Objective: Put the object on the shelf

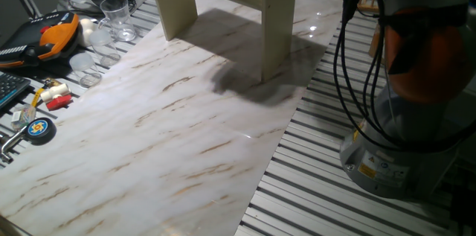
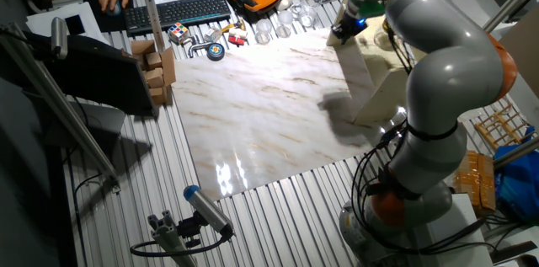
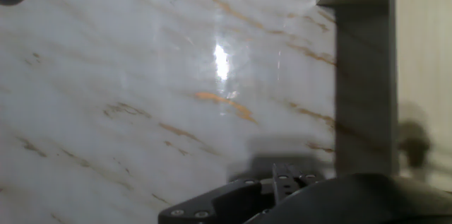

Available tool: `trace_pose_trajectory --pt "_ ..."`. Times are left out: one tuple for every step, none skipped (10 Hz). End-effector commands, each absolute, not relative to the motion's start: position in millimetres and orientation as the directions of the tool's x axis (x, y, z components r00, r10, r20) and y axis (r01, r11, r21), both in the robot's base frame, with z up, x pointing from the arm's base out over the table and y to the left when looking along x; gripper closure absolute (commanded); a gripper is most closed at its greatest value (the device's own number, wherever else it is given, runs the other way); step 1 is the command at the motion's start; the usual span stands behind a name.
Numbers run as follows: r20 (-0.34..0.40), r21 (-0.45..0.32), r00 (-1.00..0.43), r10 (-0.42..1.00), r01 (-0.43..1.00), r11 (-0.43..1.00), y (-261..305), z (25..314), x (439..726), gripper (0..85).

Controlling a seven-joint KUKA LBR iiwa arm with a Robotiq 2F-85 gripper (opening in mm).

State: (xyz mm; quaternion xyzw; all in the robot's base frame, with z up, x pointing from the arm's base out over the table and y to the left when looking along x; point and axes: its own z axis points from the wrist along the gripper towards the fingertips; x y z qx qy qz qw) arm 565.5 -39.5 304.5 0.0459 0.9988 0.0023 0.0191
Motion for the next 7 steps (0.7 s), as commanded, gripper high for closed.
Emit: trace_pose_trajectory --pt "-0.038 0.009 -0.994 0.101 0.1 0.995 -35 299 565 85.0" --pt "-0.039 0.011 -0.993 0.11 0.11 0.994 -29 292 565 85.0" --pt "-0.042 0.011 -0.992 0.119 0.119 0.993 -22 281 564 85.0" --pt "-0.044 0.01 -0.991 0.13 0.129 0.992 -17 274 562 85.0" --pt "-0.049 0.006 -0.989 0.142 0.141 0.99 -10 267 560 85.0" --pt "-0.056 -0.001 -0.987 0.15 0.15 0.989 -4 261 558 85.0" --pt "-0.056 0.001 -0.986 0.155 0.155 0.988 0 255 556 85.0"
